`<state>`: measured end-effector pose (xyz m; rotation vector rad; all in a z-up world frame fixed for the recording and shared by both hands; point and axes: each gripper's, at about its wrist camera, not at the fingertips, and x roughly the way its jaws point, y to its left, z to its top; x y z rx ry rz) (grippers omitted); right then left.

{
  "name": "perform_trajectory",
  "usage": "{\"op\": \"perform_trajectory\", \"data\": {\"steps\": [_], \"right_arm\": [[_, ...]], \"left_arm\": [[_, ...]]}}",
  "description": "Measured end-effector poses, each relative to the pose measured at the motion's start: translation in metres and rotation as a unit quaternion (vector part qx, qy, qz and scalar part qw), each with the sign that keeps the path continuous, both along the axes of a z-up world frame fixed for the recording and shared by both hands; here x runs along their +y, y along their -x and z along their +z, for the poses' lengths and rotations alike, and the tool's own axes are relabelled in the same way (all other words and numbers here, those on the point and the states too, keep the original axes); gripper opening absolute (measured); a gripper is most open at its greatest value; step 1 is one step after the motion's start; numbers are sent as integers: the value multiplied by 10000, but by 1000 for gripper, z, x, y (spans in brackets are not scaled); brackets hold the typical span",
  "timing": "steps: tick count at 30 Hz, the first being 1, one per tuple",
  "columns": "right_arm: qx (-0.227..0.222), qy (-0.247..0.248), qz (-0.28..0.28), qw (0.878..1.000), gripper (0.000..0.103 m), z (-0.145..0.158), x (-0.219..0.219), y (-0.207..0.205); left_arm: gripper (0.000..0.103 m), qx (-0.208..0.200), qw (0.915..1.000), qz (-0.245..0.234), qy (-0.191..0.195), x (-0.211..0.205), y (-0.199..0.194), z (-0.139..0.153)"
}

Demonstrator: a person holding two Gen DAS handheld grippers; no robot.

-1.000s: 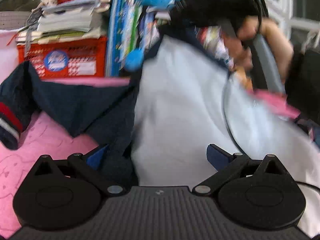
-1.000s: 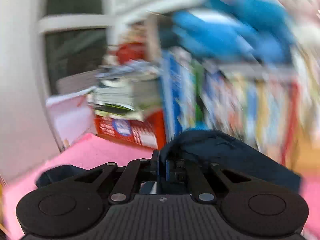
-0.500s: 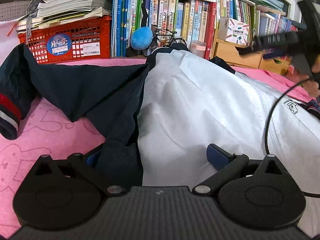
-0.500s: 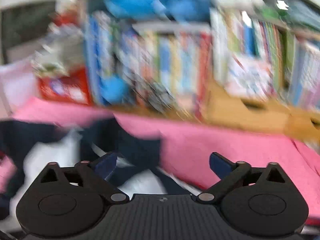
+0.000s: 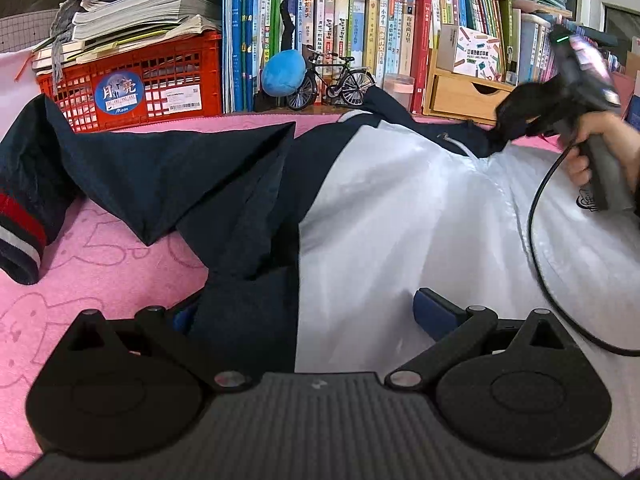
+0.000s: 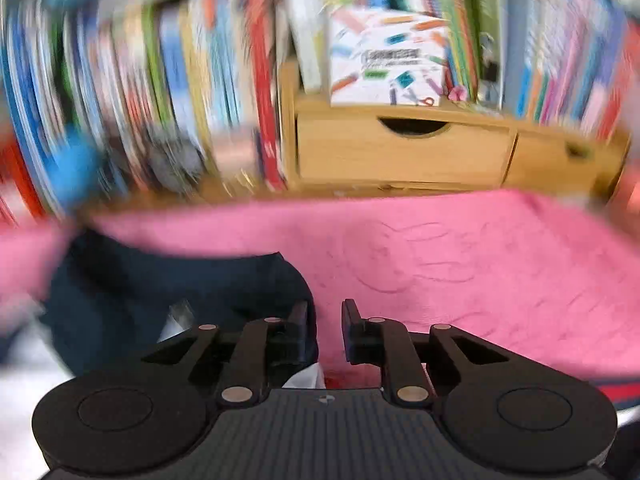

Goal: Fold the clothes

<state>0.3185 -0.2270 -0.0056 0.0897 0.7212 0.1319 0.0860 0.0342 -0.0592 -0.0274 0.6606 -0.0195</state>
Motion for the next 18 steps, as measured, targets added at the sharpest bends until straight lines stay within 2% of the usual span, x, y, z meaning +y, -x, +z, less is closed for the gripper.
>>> {"op": "perform_trajectory", "data": {"steps": [1,2,3,4,5,7,10,11,14,16,18], "right_arm": [[-77,-294,189,9994,43,9,-7,10],[-200,-447,332,9982,73,19,-12,21],[-409,-488,355,9973,84,29,-19,35],[-663,-374,295,9967,90,39,-26,52],[-854,-98,271,9959,90,47,-33,67],[-1012,790,410,9909,90,52,-46,93],[-896,2160,648,9701,89,31,-55,130],[-754,2378,669,9661,88,21,-60,135],[-347,2469,537,9669,85,-8,-77,145],[-294,1922,249,9806,85,-14,-100,149],[-292,1449,-116,9889,85,-19,-126,152]], "left_arm": [[103,-1,10000,1,1,0,0,0],[103,-2,10000,2,4,0,0,0],[103,-3,10000,2,5,0,0,0],[103,-4,10000,2,5,0,0,-1],[103,-4,10000,2,5,0,0,-1],[103,-2,10000,4,0,0,0,-1],[103,1,10000,10,-17,0,1,-1],[103,5,10000,17,-29,-1,1,-1],[103,16,10000,30,-65,-2,0,-1],[103,22,10000,32,-78,-2,0,-2],[103,28,9999,34,-98,-3,0,-2]]}}
